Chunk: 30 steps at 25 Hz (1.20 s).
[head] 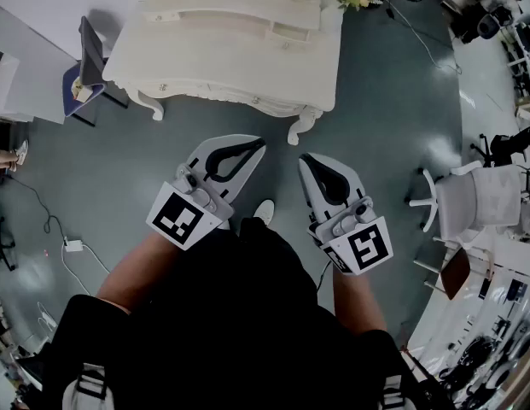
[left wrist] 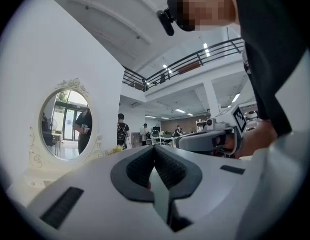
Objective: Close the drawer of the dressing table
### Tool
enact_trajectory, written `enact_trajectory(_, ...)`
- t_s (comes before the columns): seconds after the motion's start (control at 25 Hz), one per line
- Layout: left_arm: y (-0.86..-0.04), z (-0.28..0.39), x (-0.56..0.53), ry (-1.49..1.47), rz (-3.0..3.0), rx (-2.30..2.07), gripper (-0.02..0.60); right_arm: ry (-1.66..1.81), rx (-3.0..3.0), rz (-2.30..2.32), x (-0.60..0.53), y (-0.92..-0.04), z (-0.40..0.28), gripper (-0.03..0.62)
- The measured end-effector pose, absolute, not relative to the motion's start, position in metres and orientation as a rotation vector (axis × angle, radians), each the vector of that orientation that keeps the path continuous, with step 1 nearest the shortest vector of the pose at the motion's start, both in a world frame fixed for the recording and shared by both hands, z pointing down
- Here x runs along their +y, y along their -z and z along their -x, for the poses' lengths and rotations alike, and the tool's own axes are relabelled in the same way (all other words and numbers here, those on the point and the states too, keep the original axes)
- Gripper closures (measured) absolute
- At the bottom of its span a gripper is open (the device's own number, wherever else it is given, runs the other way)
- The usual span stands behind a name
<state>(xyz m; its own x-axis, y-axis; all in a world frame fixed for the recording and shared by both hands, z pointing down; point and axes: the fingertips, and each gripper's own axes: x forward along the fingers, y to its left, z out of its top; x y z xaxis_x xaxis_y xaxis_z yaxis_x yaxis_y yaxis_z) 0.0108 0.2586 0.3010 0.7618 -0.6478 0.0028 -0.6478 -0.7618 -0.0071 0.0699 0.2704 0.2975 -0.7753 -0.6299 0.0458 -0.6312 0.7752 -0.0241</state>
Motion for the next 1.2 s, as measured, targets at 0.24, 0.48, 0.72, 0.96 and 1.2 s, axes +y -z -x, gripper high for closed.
enact_trajectory(0.24, -0.303, 0.015, 0.291, -0.016, 2.949, 1.099, 0.589, -0.049, -2.914, -1.065, 0.304, -0.296, -0.049, 0.594)
enact_trajectory(0.48, -0.305, 0.022, 0.304, -0.02, 2.954, 1.087, 0.589, -0.055, -2.885, -1.107, 0.316, -0.299, -0.046, 0.594)
enact_trajectory(0.72, -0.297, 0.012, 0.309, -0.045, 2.96, 1.053, 0.589, -0.032, -2.887, -1.123, 0.317, -0.294, -0.048, 0.594)
enact_trajectory(0.96, -0.291, 0.0, 0.302, -0.067, 2.949, 1.039, 0.589, -0.009, -2.905, -1.111, 0.307, -0.29, -0.053, 0.594)
enact_trajectory(1.2, -0.292, -0.017, 0.291, -0.054, 2.944, 1.072, 0.588, -0.019, -2.926, -1.07, 0.295, -0.292, -0.066, 0.594)
